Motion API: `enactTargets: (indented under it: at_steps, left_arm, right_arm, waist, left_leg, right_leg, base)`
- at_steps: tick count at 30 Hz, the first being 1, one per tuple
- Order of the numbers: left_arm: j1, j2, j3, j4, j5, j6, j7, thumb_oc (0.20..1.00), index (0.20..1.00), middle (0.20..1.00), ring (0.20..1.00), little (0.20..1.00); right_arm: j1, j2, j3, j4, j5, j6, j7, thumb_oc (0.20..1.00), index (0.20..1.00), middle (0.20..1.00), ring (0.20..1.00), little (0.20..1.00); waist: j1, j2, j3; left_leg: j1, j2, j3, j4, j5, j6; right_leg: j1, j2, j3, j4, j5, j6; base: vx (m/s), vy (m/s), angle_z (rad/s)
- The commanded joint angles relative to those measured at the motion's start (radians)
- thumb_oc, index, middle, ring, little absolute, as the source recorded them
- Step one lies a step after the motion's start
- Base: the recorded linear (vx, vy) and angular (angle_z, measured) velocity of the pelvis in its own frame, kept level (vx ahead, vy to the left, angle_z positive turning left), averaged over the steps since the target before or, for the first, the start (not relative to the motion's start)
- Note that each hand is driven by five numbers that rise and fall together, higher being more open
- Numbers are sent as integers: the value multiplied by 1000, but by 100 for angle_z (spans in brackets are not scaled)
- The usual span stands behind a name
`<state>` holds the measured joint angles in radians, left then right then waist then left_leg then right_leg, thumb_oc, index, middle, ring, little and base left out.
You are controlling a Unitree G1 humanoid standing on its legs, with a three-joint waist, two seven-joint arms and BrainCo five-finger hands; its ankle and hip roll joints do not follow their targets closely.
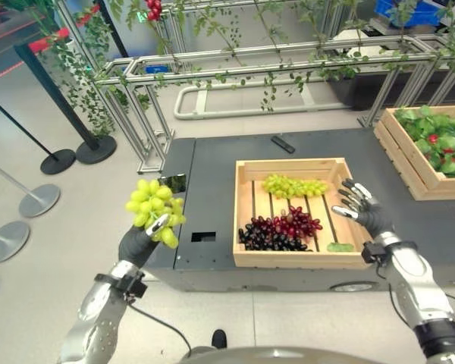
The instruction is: Pick up the fruits from the basket on one side to the basket on the other side
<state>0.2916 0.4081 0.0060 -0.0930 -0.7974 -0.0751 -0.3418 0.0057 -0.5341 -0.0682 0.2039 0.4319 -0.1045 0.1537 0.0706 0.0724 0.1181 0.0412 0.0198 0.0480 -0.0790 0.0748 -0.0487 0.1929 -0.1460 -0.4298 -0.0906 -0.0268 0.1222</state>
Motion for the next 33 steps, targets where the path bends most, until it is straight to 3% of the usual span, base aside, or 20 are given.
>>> enactTargets:
  at_steps: [1, 3, 4, 5, 6, 9, 11, 14, 16, 18, 19, 21, 22, 23, 24, 25, 29, 33]
  left_arm:
    - [-51, 21, 77, -50, 31, -122, 6, 200, 200, 200, 200, 200]
    - [-58, 19, 70, -55, 31, -124, 6, 200, 200, 200, 200, 200]
    - [-86, 20, 54, -59, 34, -132, 19, 200, 200, 200, 200, 200]
    - [-87, 20, 53, -58, 35, -132, 19, 200, 200, 200, 200, 200]
    - [-97, 17, 59, -55, 43, -138, 19, 200, 200, 200, 200, 200]
    - [-93, 4, 73, -45, 43, -138, 18, 200, 200, 200, 200, 200]
    - [-76, 9, 90, -47, 40, -129, -3, 200, 200, 200, 200, 200]
    - [-67, 19, 101, -52, 29, -126, -5, 200, 200, 200, 200, 200]
    - [-72, 37, 102, -56, 28, -122, 1, 200, 200, 200, 200, 200]
    - [-82, 47, 93, -60, 28, -117, 4, 200, 200, 200, 200, 200]
    - [-83, 47, 92, -61, 28, -116, 5, 200, 200, 200, 200, 200]
    - [-80, 60, 97, -86, 31, -111, 12, 200, 200, 200, 200, 200]
    - [-78, 67, 95, -89, 32, -110, 13, 200, 200, 200, 200, 200]
    - [-75, 71, 91, -87, 43, -106, 13, 200, 200, 200, 200, 200]
    - [-75, 71, 90, -87, 43, -106, 13, 200, 200, 200, 200, 200]
    - [-51, 83, 112, -98, 78, -114, 18, 200, 200, 200, 200, 200]
    - [3, 88, 186, -107, 104, -114, 24, 200, 200, 200, 200, 200]
    - [24, 89, 233, -97, 146, -124, 44, 200, 200, 200, 200, 200]
  right_arm:
    - [-86, -77, -14, -53, -12, -78, -4, 1000, 1000, 1000, 1000, 1000]
    - [-95, -86, -13, -59, -11, -81, -8, 1000, 1000, 1000, 1000, 1000]
    - [-97, -109, -37, -84, -31, -93, -29, 1000, 1000, 1000, 1000, 1000]
    - [-97, -109, -39, -85, -32, -93, -29, 1000, 1000, 1000, 1000, 1000]
    - [-84, -122, -66, -104, -41, -99, -34, 1000, 1000, 1000, 1000, 1000]
    - [-68, -111, -79, -115, -50, -103, -37, 1000, 1000, 1000, 1000, 1000]
    - [-47, -91, -100, -113, -66, -107, -36, 1000, 1000, 1000, 1000, 1000]
    - [-23, -75, -124, -100, -75, -108, -45, 1000, 1000, 1000, 1000, 1000]
    - [-4, -70, -154, -108, -69, -108, -53, 1000, 1000, 1000, 1000, 1000]
    - [-1, -62, -164, -87, -64, -110, -68, 1000, 1000, 1000, 1000, 1000]
    - [-1, -62, -165, -86, -65, -111, -69, 1000, 1000, 1000, 1000, 1000]
    - [20, -39, -183, -112, -65, -108, -76, 1000, 1000, 1000, 1000, 1000]
    - [24, -35, -190, -116, -62, -107, -77, 1000, 1000, 1000, 1000, 1000]
    - [27, -31, -194, -112, -67, -104, -80, 1000, 1000, 1000, 1000, 1000]
    - [28, -31, -194, -113, -67, -104, -80, 1000, 1000, 1000, 1000, 1000]
    - [27, -21, -188, -96, -70, -96, -84, 1000, 1000, 1000, 1000, 1000]
    - [38, 15, -170, -114, -91, -75, -78, 1000, 1000, 1000, 1000, 1000]
    - [51, 65, -171, -77, -100, -68, -93, 1000, 1000, 1000, 1000, 1000]
  waist:
    - [30, -34, 5]
    - [38, -30, 18]
    - [48, -14, 52]
    - [45, -14, 49]
    - [26, -22, 50]
    - [9, -25, 36]
    - [-8, -30, 19]
    - [-16, -22, 11]
    - [-30, -18, 7]
    - [-26, -11, 4]
    - [-28, -12, 4]
    - [-11, -7, 8]
    - [-3, -8, 5]
    - [2, -8, 0]
    - [-1, -9, -1]
    - [28, -4, 4]
    - [65, -30, 11]
    - [92, -48, 17]
  left_leg:
    - [8, 21, -34, 91, -62, -15]
    - [-8, 28, -46, 89, -43, -23]
    - [-85, 62, -78, 66, 47, -64]
    - [-89, 61, -82, 66, 49, -64]
    - [-108, 76, -57, 71, 29, -69]
    - [-86, 83, 2, 110, -14, -54]
    - [-37, 104, 84, 216, -99, -48]
    - [24, 149, 119, 228, -98, -59]
    - [47, 210, 196, 205, -54, -70]
    - [45, 227, 221, 192, -35, -84]
    - [44, 227, 218, 191, -34, -84]
    - [22, 191, 231, 188, -102, -62]
    - [15, 194, 272, 151, -98, -57]
    - [11, 176, 256, 118, -87, -55]
    - [11, 175, 253, 116, -85, -54]
    - [11, 153, 227, 105, -104, -41]
    - [5, 106, 208, 94, -133, -6]
    - [-10, 87, 201, 98, -134, 5]
  right_leg:
    - [-42, -54, -26, 79, 28, -11]
    - [-53, -58, -39, 97, 21, -13]
    - [-90, -92, -96, 155, 2, -9]
    - [-94, -94, -100, 160, -1, -9]
    - [-131, -124, -117, 204, -25, 2]
    - [-159, -139, -137, 228, -29, -5]
    - [-166, -155, -188, 235, -28, -24]
    - [-170, -182, -256, 274, -29, -30]
    - [-168, -225, -330, 304, -17, -24]
    - [-162, -248, -372, 314, -5, -16]
    - [-161, -249, -376, 315, -4, -15]
    - [-151, -292, -439, 331, 41, 12]
    - [-144, -314, -478, 326, 69, 25]
    - [-137, -325, -506, 313, 92, 40]
    - [-134, -326, -510, 311, 94, 41]
    - [-132, -345, -530, 308, 121, 58]
    - [-130, -383, -561, 298, 181, 102]
    - [-110, -376, -587, 290, 200, 112]
  base:
    - [-92, -83, 33]
    - [-138, -12, 19]
    - [-131, 40, 15]
    - [-166, -12, 57]
    - [-78, -64, 82]
    - [-112, -60, 85]
    - [-106, -57, 49]
    - [-74, 26, 137]
    - [-119, 138, 90]
    - [-94, 118, 128]
    - [-112, 110, 130]
    - [-180, 189, 95]
    - [-167, 216, 125]
    - [-115, 141, 162]
    - [-95, 207, 161]
    - [-117, 199, 129]
    - [-90, 164, 54]
    - [-82, 123, 63]
